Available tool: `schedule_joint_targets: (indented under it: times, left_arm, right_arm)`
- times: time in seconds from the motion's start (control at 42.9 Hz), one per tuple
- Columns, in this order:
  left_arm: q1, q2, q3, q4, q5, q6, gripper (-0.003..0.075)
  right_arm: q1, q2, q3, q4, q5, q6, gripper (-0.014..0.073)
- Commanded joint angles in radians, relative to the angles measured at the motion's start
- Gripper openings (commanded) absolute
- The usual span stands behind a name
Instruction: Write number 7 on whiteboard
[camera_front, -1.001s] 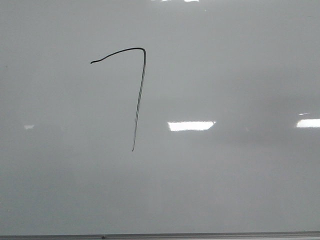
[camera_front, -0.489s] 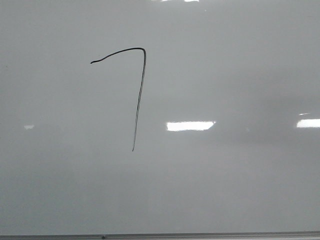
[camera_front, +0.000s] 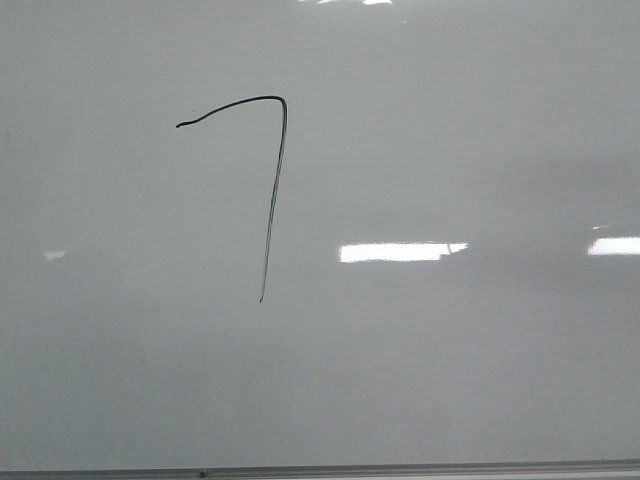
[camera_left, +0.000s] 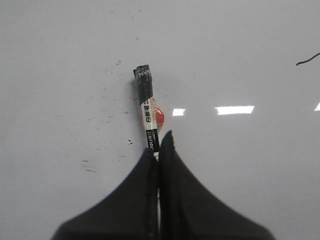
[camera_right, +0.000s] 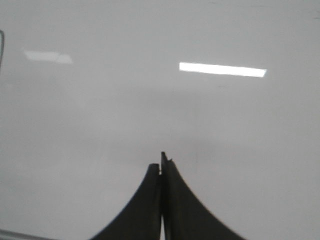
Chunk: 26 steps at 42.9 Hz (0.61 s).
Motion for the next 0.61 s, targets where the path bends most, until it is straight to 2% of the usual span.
schedule_joint_targets:
  times: [0.0, 0.116, 0.396, 0.582]
  left_arm:
    - [0.003, -0.014, 0.003, -0.009, -0.09, -0.004, -0.002]
    - [0.003, -0.014, 0.003, -0.009, -0.09, -0.004, -0.002]
    - [0.003, -0.014, 0.003, -0.009, -0.09, -0.004, -0.002]
    - [0.003, -0.014, 0.003, -0.009, -0.09, -0.004, -0.002]
  right_arm:
    - [-0.005, -0.013, 0.027, -0.092, -0.206, 0.106, -0.0069]
    - [-0.023, -0.059, 0.098, -0.092, -0.278, 0.102, -0.0069]
    - [-0.122, -0.241, 0.254, -0.092, -0.262, 0.105, -0.0069]
    - [-0.124, -0.355, 0.25, -0.092, -0.049, 0.107, -0.0069]
